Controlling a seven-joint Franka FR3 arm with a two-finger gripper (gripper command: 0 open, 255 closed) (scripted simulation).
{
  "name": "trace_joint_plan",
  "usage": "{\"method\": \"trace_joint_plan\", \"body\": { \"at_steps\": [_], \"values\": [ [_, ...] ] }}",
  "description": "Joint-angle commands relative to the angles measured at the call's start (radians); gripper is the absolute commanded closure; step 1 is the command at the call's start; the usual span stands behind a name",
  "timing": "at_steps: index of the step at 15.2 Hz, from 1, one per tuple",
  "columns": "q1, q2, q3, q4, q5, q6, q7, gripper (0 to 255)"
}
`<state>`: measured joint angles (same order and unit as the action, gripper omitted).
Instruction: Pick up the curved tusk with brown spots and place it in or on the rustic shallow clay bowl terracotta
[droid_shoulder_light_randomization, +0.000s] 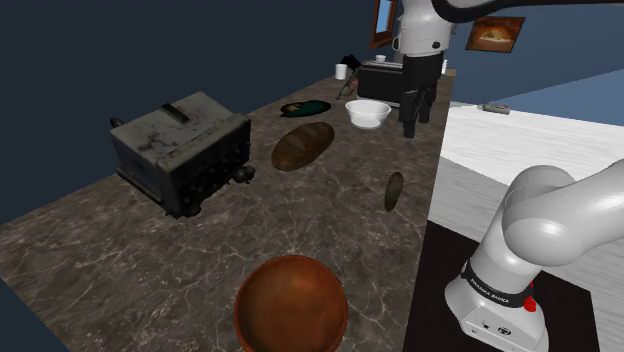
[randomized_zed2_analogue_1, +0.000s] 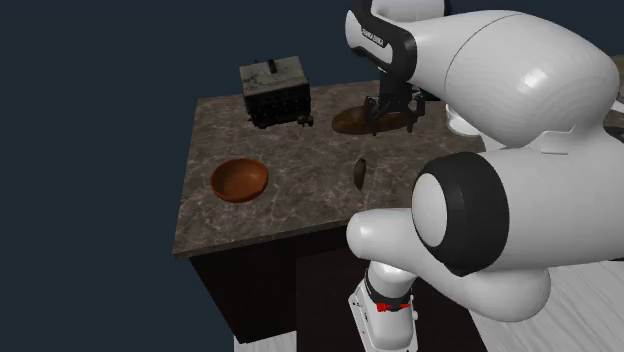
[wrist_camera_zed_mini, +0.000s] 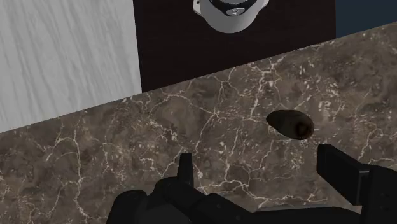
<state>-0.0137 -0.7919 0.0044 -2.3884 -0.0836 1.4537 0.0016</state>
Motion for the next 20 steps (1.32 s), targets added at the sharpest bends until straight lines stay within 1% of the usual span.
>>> {"method": "trace_joint_plan", "body": {
  "at_steps": [1,5,9,13,17,20],
  "values": [
    [0.0,0.0,0.0,0.0,0.0,0.0,0.0,0],
    [0.032,-0.178,-0.022,-0.226,0.094,0.192,0.007,0],
    [0.075,-0.346,-0.03,-0.442,0.193,0.389,0.011,0],
    [0.079,-0.343,-0.026,-0.483,0.2,0.437,0.011,0],
    [0.086,-0.326,-0.018,-0.538,0.209,0.508,0.01,0],
    [0.086,-0.326,-0.018,-0.538,0.209,0.508,0.01,0]
  ]
}}
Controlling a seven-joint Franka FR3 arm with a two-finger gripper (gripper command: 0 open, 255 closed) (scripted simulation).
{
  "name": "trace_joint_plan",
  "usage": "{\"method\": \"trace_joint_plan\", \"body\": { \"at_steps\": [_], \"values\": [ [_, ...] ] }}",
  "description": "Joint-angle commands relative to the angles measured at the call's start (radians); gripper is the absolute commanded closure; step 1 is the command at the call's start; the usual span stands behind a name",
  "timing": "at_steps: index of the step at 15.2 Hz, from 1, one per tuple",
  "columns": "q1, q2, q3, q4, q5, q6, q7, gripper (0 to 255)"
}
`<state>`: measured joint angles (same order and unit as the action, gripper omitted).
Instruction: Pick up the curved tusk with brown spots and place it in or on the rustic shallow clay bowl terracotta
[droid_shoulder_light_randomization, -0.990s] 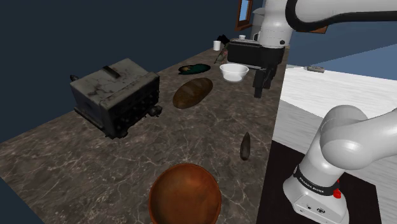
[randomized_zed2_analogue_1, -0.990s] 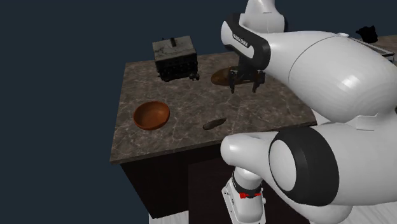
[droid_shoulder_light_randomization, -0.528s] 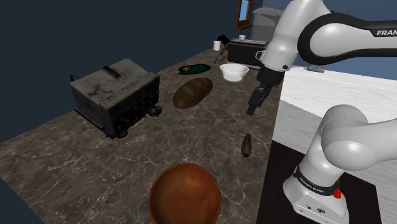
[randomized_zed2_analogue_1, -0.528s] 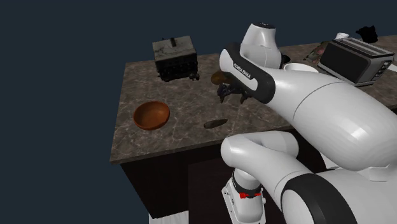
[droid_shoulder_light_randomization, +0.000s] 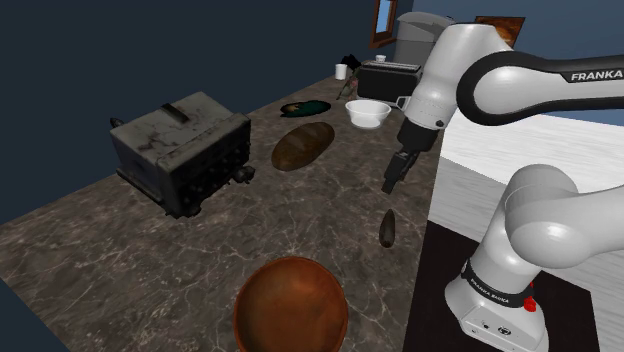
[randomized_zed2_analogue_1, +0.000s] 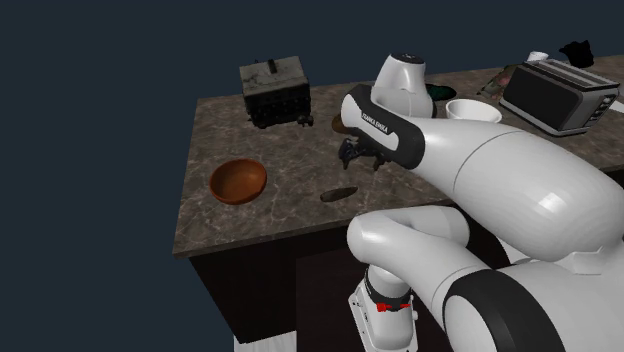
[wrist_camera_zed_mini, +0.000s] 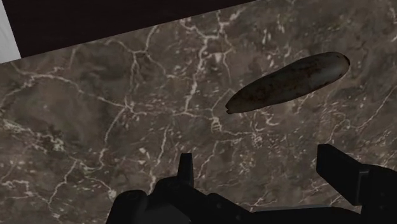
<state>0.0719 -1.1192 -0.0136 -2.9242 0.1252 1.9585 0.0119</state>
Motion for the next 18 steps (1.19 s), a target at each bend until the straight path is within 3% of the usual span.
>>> {"method": "trace_joint_plan", "body": {
  "at_steps": [1,5,6,15,16,18],
  "values": [
    [0.0,0.001,0.0,-0.002,0.0,0.003,-0.001,0],
    [0.0,0.001,0.0,-0.002,0.0,0.003,0.0,0],
    [0.0,0.001,0.0,-0.002,0.0,0.003,0.0,255],
    [0.0,0.001,0.0,-0.002,0.0,0.003,0.0,255],
    [0.0,0.001,0.0,-0.002,0.0,0.003,0.0,0],
    [-0.061,-0.051,0.213,-0.025,0.095,-0.045,0.373,0]
  ]
}}
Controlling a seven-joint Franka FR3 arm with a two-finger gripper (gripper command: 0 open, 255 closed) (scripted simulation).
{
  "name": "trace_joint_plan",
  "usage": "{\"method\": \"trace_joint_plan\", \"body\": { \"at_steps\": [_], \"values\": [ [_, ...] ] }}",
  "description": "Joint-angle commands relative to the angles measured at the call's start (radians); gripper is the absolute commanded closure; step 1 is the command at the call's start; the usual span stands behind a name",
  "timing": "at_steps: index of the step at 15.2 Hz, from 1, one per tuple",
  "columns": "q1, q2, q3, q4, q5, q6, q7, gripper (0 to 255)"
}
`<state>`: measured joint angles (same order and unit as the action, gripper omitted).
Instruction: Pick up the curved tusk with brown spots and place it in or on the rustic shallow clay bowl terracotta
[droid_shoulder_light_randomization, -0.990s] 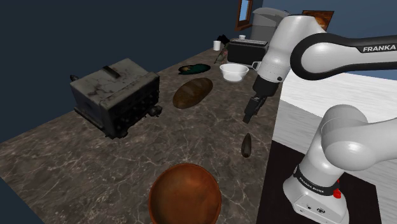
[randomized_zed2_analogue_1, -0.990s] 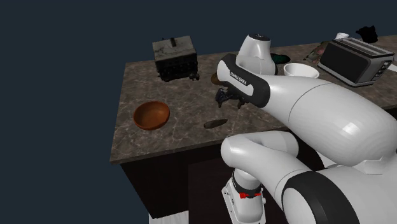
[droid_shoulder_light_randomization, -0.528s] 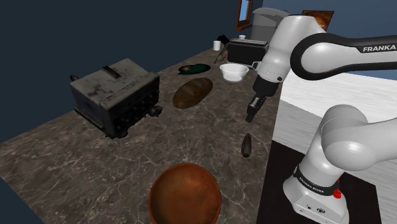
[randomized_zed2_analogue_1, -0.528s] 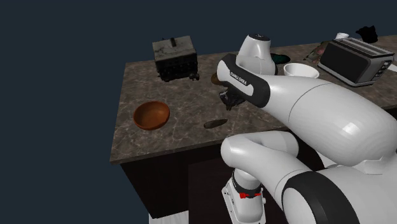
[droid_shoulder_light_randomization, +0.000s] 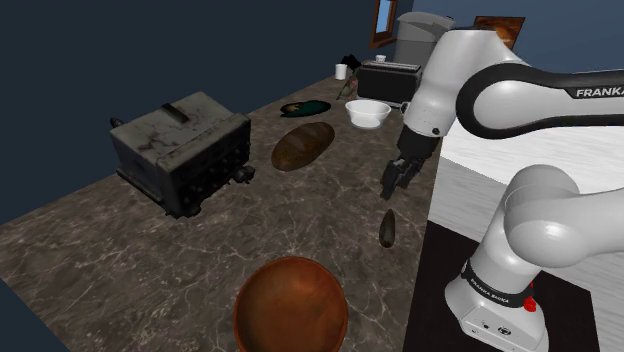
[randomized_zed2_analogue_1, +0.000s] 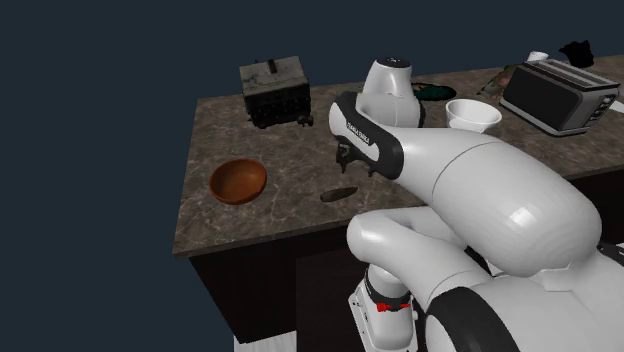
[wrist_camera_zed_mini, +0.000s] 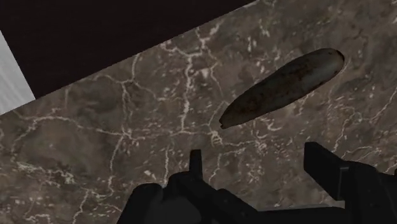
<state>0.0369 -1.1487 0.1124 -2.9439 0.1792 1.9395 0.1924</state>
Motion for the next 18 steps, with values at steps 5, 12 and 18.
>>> {"method": "trace_joint_plan", "body": {
  "at_steps": [5,12,18],
  "values": [
    [-0.229,0.104,0.548,0.131,0.264,-0.151,1.044,0],
    [-0.216,0.13,0.599,0.052,0.314,-0.051,1.039,0],
    [-0.215,0.134,0.604,0.046,0.318,-0.042,1.039,0]
  ]
}}
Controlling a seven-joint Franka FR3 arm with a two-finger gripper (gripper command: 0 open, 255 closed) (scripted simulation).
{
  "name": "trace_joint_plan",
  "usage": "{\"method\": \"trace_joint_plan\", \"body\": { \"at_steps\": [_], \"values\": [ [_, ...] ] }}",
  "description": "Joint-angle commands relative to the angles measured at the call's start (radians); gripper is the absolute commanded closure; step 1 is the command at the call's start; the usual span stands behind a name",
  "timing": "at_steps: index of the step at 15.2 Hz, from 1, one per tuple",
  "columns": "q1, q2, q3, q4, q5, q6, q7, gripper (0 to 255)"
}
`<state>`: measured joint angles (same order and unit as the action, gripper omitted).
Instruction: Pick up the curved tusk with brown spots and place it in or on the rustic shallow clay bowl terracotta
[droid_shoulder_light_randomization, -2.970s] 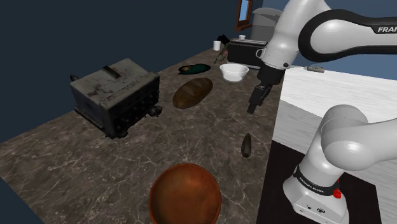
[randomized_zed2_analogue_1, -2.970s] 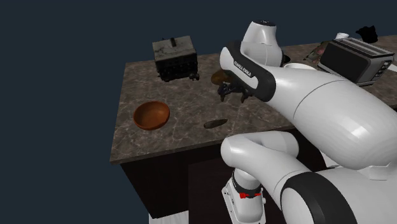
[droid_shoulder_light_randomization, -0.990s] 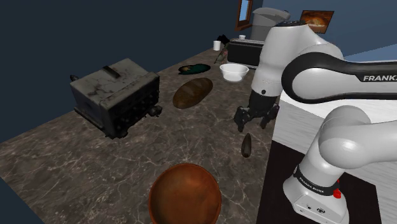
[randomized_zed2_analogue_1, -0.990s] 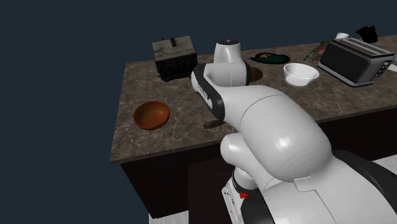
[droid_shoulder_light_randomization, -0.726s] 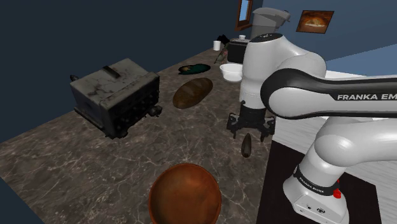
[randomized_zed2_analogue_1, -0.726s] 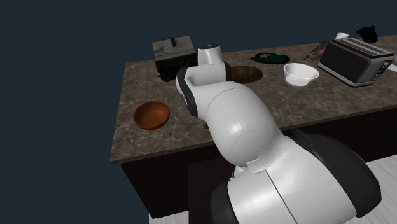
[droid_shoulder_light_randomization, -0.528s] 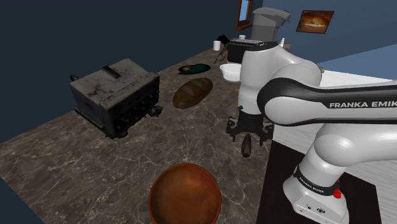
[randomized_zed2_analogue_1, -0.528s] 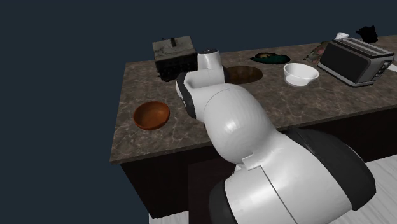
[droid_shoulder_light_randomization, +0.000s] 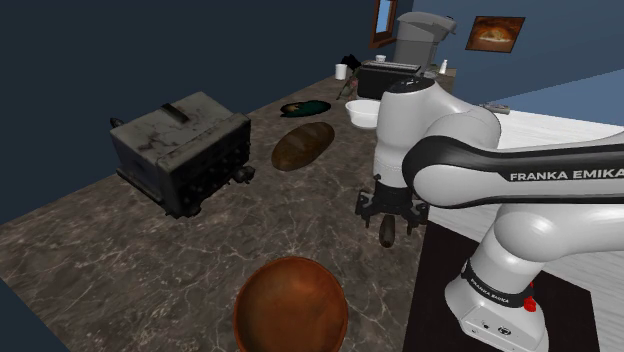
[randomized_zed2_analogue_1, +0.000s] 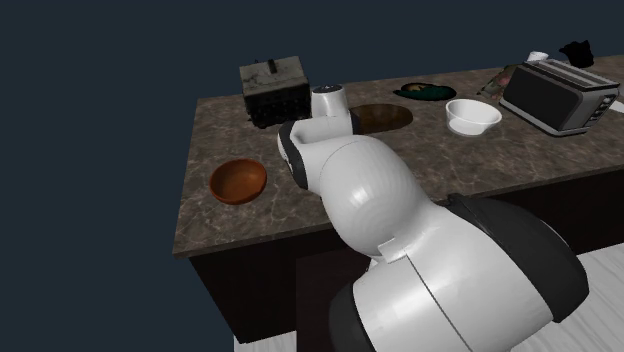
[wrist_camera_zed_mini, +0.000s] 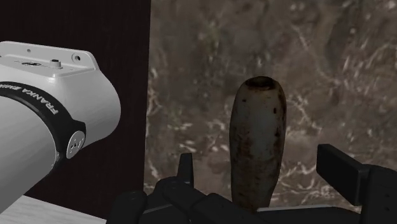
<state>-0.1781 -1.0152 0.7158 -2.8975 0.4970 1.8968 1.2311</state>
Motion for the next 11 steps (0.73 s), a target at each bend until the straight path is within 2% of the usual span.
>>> {"method": "trace_joint_plan", "body": {
  "at_steps": [1,2,3,11],
  "values": [
    [0.0,0.0,0.0,0.0,0.0,0.0,0.0,0],
    [0.0,0.0,0.0,0.0,0.0,0.0,0.0,0],
    [0.0,0.0,0.0,0.0,0.0,0.0,0.0,255],
    [0.0,0.0,0.0,0.0,0.0,0.0,0.0,255]
  ]
}}
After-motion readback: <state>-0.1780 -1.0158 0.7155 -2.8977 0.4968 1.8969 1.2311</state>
